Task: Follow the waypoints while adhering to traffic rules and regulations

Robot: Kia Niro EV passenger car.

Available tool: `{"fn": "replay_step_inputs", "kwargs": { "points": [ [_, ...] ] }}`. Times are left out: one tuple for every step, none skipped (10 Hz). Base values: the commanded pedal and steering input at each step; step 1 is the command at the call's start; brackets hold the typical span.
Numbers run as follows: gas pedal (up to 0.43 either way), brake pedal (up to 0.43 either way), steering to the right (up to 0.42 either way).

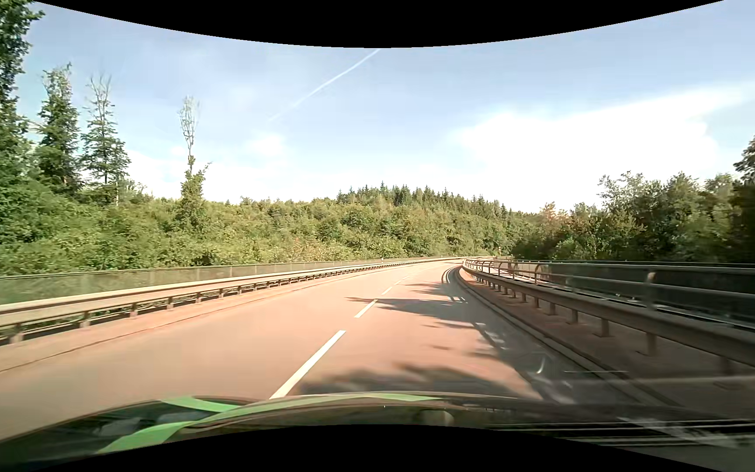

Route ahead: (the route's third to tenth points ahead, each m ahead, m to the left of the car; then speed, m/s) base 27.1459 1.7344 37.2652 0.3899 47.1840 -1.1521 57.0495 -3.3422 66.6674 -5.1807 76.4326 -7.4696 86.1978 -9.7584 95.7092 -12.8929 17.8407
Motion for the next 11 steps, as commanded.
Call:
{"fn": "replay_step_inputs", "kwargs": {
  "points": [
    [0.189,0.000,0.021],
    [0.189,0.000,0.021],
    [0.189,0.000,0.021],
    [0.189,0.000,0.021],
    [0.189,0.000,0.021],
    [0.189,0.000,0.021],
    [0.189,0.000,0.020],
    [0.169,0.000,0.020],
    [0.150,0.000,0.020],
    [0.138,0.000,0.020],
    [0.138,0.000,0.020]
  ]
}}
